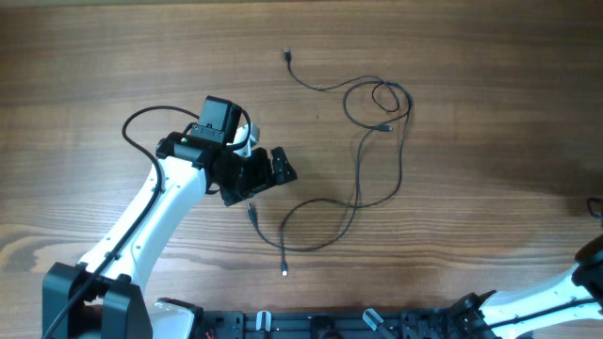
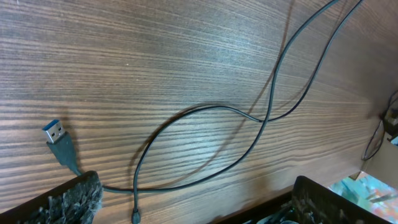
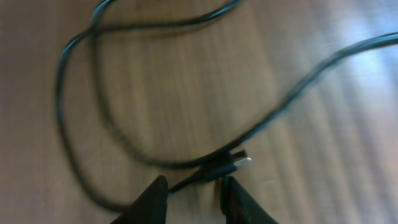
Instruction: Untangle cables
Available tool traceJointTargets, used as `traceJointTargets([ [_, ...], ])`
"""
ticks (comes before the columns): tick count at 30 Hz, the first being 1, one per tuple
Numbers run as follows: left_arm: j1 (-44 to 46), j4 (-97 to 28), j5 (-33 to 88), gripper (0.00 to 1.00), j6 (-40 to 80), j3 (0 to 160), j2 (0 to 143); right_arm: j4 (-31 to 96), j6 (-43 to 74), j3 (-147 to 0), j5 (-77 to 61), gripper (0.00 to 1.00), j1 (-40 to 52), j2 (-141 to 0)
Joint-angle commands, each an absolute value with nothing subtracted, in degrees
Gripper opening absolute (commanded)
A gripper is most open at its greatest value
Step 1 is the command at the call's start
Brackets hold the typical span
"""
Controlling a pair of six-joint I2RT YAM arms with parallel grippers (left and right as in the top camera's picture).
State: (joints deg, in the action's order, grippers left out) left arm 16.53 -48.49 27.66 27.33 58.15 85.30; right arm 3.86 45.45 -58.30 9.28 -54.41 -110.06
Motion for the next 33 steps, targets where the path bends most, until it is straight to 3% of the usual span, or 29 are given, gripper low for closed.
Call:
traceJointTargets([
  [1,16.7,-48.2,27.6,1.0,27.5,58.5,85.2,3.2,42.1,-57.7,0.7,0.36,-53.5,-111.4],
  [4,16.7,-48.2,27.6,1.0,27.5,58.5,85.2,6.4,41.7,-57.7,-0.3,0.38,-53.3,-111.4],
  [5,16.7,-48.1,27.6,1.0,27.5,58.5,85.2,7.7,41.7,-57.7,-0.6,0.44,-53.3,-111.4],
  [8,16.7,-48.0,27.5,1.0,27.5,58.5,85.2,9.5,39.0,-57.7,-8.1,0.74,-53.2,-111.3],
  [10,16.7,-48.0,27.5,1.0,27.5,58.5,85.2,9.6,38.9,-57.7,-12.1,1.0,-53.1,-110.8],
  [16,16.7,-47.3,27.5,1.0,27.5,58.5,85.2,9.6,30.0,-58.5,-11.7,1.0,-50.1,-105.3],
  [19,16.7,-47.3,27.5,1.0,27.5,58.5,85.2,10.4,26.6,-59.5,-4.4,1.0,-46.2,-94.7],
  [22,16.6,-47.3,27.5,1.0,27.5,58.5,85.2,12.4,23.4,-59.5,-6.7,1.0,-43.2,-85.8],
  [26,16.6,-47.3,22.3,1.0,27.5,58.5,85.2,25.7,13.5,-59.5,-25.7,1.0,-36.0,-76.8],
  [33,12.5,-47.4,21.2,1.0,27.0,58.5,85.2,45.7,8.4,-58.5,-26.9,1.0,-15.0,-79.4],
])
